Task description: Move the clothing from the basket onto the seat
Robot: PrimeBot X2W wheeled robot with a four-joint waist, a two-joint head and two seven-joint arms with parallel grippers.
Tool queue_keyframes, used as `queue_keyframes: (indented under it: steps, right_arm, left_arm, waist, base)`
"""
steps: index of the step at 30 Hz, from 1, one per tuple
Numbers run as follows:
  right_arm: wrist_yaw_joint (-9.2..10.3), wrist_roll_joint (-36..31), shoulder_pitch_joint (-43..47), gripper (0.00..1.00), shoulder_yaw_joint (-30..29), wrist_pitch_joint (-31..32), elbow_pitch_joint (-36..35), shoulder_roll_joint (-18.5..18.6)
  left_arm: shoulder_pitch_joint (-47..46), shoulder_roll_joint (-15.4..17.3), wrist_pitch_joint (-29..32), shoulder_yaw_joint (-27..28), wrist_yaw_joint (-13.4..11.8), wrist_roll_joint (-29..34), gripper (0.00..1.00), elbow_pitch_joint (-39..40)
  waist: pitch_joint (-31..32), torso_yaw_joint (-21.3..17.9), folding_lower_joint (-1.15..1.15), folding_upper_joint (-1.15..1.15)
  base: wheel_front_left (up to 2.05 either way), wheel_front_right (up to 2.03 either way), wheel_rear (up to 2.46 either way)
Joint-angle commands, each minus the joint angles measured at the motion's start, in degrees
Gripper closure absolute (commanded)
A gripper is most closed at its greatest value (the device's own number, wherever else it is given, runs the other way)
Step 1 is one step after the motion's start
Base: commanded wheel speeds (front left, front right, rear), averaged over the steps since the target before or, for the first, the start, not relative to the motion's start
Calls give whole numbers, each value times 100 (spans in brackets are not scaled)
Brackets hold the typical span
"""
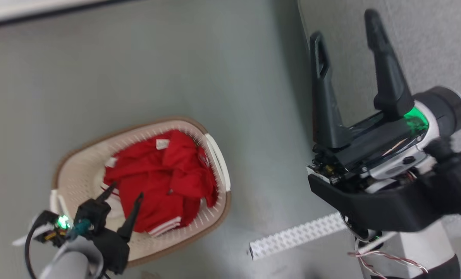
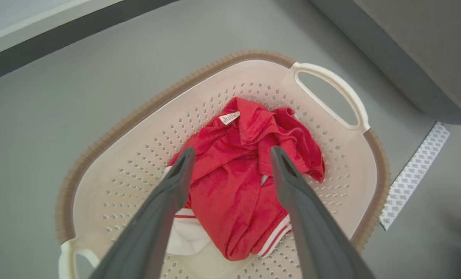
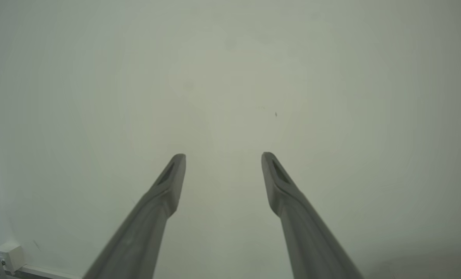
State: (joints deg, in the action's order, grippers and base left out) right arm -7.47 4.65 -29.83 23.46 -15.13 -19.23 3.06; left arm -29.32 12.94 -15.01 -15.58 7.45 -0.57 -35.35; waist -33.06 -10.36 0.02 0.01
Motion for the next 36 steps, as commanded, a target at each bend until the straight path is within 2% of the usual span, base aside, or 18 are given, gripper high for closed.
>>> queue_keyframes:
  steps: [1, 7, 16, 23, 27, 36]
  right_arm:
    - [-4, 123, -105, 0, 68, -4, -110, -24]
    - [-4, 249, -377, 0, 348, -4, -519, -24]
    - [-4, 386, -601, 0, 485, -4, -1046, -24]
    - [-4, 503, -684, 0, 635, -4, -1134, -23]
    - [-4, 627, -706, 0, 602, -4, -1209, -24]
    - [-4, 805, -691, 0, 625, -4, -1247, -25]
  left_arm:
    - [-211, 115, -21, -39, -18, 118, 0, -128]
    - [-725, 286, -21, -261, -98, 407, 0, -814]
    - [-1378, 344, 59, -581, -339, 771, 0, -1606]
    - [-1826, 567, 153, -984, -754, 1327, 0, -2060]
    - [-1985, 656, 182, -1072, -740, 1378, 0, -2322]
    - [-2316, 825, 392, -1295, -951, 1606, 0, -2726]
  waist:
    - [-642, -350, -2, -1]
    - [-1076, -475, -2, -1]
    - [-1503, -660, -2, -1]
    - [-1792, -851, -2, -1]
    - [-1927, -976, -2, -1]
    - [-2104, -1161, -2, -1]
  base:
    - [0, 0, 0]
    - [0, 0, 0]
    - [0, 0, 0]
    - [0, 0, 0]
    - [0, 0, 0]
    - [0, 0, 0]
